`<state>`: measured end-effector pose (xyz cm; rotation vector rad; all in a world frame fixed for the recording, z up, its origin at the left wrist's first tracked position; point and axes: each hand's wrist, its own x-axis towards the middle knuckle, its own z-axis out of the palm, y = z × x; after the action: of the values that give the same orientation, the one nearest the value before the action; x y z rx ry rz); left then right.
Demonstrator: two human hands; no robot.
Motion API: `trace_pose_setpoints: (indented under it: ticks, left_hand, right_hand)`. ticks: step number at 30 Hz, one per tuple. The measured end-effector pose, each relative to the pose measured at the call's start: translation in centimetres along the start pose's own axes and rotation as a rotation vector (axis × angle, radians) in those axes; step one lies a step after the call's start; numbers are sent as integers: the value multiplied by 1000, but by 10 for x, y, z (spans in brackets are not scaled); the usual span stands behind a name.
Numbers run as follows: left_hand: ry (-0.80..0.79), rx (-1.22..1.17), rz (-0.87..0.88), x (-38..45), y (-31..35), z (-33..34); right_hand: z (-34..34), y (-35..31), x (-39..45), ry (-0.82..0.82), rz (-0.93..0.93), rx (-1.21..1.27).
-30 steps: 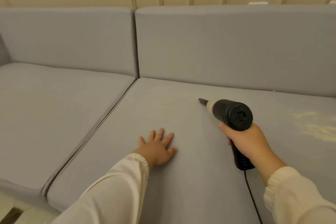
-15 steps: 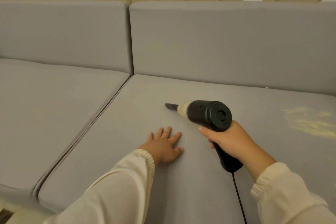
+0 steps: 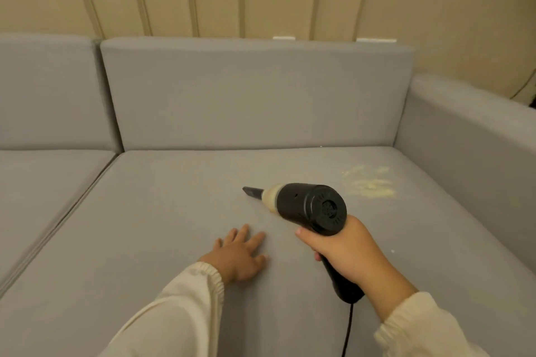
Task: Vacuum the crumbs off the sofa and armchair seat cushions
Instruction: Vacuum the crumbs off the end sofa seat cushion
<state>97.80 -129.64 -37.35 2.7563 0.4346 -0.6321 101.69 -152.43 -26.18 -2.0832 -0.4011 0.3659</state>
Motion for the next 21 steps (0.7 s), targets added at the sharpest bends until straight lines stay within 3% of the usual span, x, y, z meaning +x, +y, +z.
trace_pose_setpoints:
  ticks: [11, 18, 21]
  left_hand:
    - [16, 88, 205, 27, 125, 15]
    - [81, 124, 261, 67, 176, 16]
    - [94, 124, 239, 84, 171, 17]
  right_hand:
    - [-86, 54, -27, 153, 129, -11]
    - [-131, 80, 39, 464, 209, 270]
    - [-147, 81, 72, 510, 200, 361]
